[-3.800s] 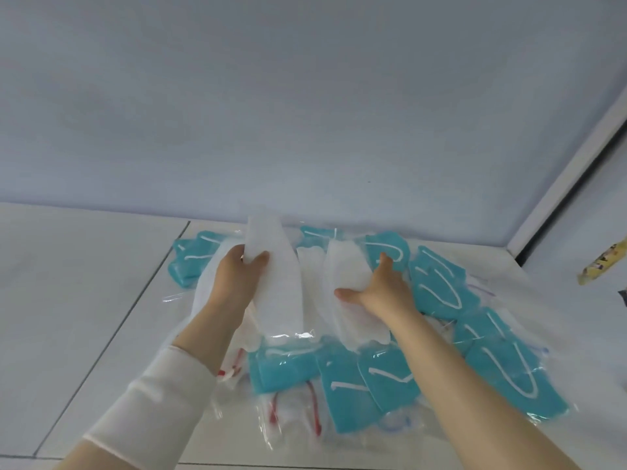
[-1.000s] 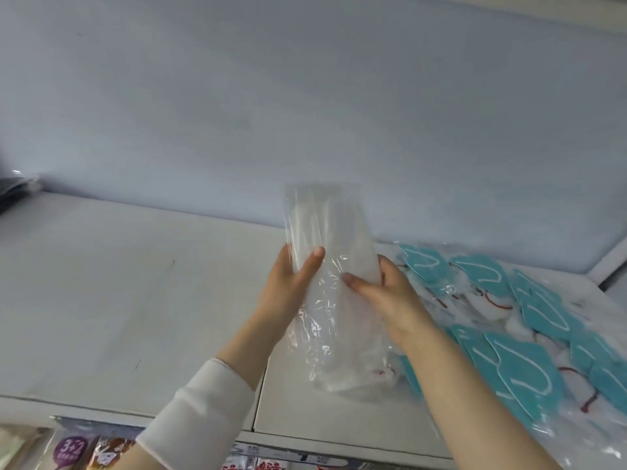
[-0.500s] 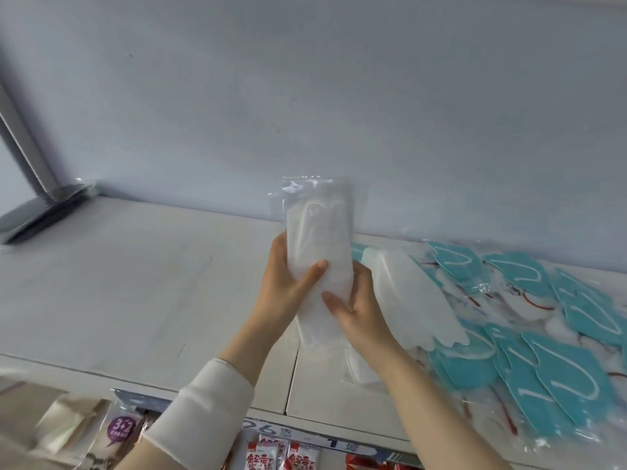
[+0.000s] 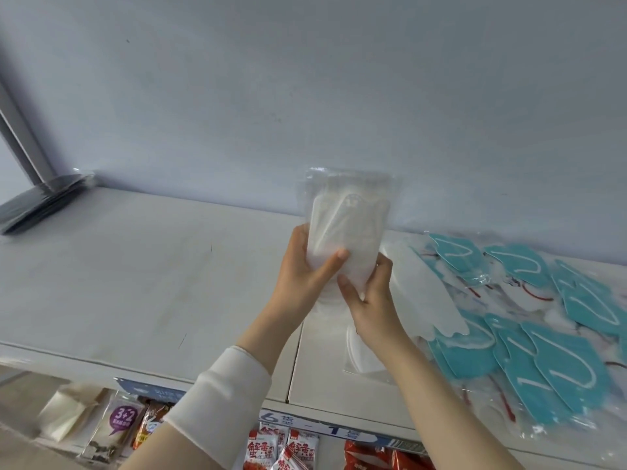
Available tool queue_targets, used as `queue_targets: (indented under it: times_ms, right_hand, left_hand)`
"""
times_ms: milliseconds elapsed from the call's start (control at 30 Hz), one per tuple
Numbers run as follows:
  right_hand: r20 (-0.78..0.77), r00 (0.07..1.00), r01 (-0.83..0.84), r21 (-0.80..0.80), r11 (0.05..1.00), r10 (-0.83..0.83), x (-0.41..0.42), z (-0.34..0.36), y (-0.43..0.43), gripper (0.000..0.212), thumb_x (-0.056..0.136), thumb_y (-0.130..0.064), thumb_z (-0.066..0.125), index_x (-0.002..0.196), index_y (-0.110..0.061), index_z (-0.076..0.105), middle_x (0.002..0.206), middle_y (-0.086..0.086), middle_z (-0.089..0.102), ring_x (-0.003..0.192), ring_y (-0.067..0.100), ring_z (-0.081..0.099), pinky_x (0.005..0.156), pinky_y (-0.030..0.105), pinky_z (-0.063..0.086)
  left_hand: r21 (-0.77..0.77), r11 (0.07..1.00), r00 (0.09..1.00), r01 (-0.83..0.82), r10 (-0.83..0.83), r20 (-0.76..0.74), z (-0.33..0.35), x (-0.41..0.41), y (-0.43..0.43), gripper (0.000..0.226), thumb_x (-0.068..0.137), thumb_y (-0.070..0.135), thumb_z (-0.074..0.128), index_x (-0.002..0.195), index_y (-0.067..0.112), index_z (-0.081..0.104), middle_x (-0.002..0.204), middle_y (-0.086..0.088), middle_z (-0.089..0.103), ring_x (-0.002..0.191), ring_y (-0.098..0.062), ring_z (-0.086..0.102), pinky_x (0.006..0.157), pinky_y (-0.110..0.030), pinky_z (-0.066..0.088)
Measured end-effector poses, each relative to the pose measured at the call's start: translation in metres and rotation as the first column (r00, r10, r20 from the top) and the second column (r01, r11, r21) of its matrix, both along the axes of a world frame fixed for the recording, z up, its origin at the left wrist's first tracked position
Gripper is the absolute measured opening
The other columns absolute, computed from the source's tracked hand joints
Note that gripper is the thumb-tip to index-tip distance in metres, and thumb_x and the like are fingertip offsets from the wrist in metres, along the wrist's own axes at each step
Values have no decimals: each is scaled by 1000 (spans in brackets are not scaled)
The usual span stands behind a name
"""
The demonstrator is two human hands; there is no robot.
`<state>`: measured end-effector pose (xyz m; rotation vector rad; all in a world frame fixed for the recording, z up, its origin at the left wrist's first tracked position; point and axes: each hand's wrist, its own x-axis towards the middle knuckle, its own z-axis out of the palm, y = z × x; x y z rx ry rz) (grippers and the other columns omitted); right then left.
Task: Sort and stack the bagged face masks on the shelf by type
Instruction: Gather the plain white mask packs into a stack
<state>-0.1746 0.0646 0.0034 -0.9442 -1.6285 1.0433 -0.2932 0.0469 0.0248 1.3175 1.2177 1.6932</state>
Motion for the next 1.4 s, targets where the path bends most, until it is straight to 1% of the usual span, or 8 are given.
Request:
queue_targets:
  times_ms: [167, 300, 467, 733, 1000, 1133, 1333, 1400]
  right_hand:
    - [-42, 999, -10, -81, 997, 6, -3, -1, 4, 42, 89, -13, 59, 117, -22, 29, 120, -3, 49, 103, -4, 53, 83, 10, 48]
    - [-44, 992, -124, -156, 980, 119, -10, 7, 9, 27, 86, -19, 63, 105, -29, 46, 106, -13, 61, 94, -6, 61, 79, 13, 51]
    - [48, 995, -74, -205, 976, 85, -53, 11, 6, 13, 84, -23, 66, 93, -22, 58, 96, 3, 68, 88, 19, 66, 76, 26, 54]
    - [68, 993, -66, -330, 942, 93, -193, 8, -2, 15, 83, -22, 68, 90, -10, 63, 95, 13, 71, 89, 29, 68, 81, 43, 54]
    - [158, 987, 26, -405, 914, 42, -343, -17, -20, 20, 90, -24, 59, 105, -12, 54, 96, 1, 65, 82, 11, 62, 63, 16, 48]
    - [293, 955, 58, -350, 935, 51, -380, -16, -14, 26, 93, -25, 54, 116, -15, 49, 101, -3, 57, 94, 17, 58, 72, 23, 40]
    - [242, 970, 72, -425, 902, 37, -431, -24, -1, 43, 90, -20, 58, 130, -9, 43, 120, 9, 60, 102, 23, 60, 82, 27, 46]
    - [217, 976, 102, -449, 888, -3, -453, -22, 4, 53, 89, -19, 60, 135, -7, 35, 124, 10, 56, 110, 27, 58, 89, 31, 47]
  left_hand:
    - [-65, 997, 998, -45, 42, -36, -2, -3, 4, 24, 84, 17, 69, 94, 26, 49, 94, 4, 60, 77, 8, 60, 68, -13, 49]
    - [-79, 990, 991, -113, 118, 56, 16, -23, 8, 33, 73, 35, 71, 98, 19, 55, 101, -8, 66, 91, -17, 66, 77, -32, 56]
    - [-146, 982, 983, -119, 138, 124, 21, -67, 4, 50, 74, 31, 72, 115, 7, 56, 108, -13, 68, 97, -26, 67, 82, -38, 57]
    - [-213, 971, 988, -112, 132, 81, 13, -224, 2, 57, 76, 49, 61, 115, 9, 56, 102, -6, 65, 91, -19, 65, 76, -31, 53]
    - [-374, 915, 989, -149, 143, -44, -21, -352, 12, 41, 95, 32, 50, 131, 14, 40, 113, -2, 58, 96, -17, 59, 76, -25, 49]
    - [-426, 885, 981, -190, 152, -121, -28, -386, 20, 49, 95, 33, 50, 137, 12, 36, 124, -7, 56, 112, -25, 57, 91, -33, 46]
    - [-476, 839, 955, -264, 158, -251, -30, -434, 31, 34, 96, 31, 50, 115, 4, 45, 103, -9, 57, 84, -20, 55, 64, -25, 43]
    - [-511, 803, 938, -306, 163, -306, -26, -455, 40, 39, 95, 34, 51, 117, 3, 45, 110, -15, 58, 94, -26, 57, 76, -31, 47]
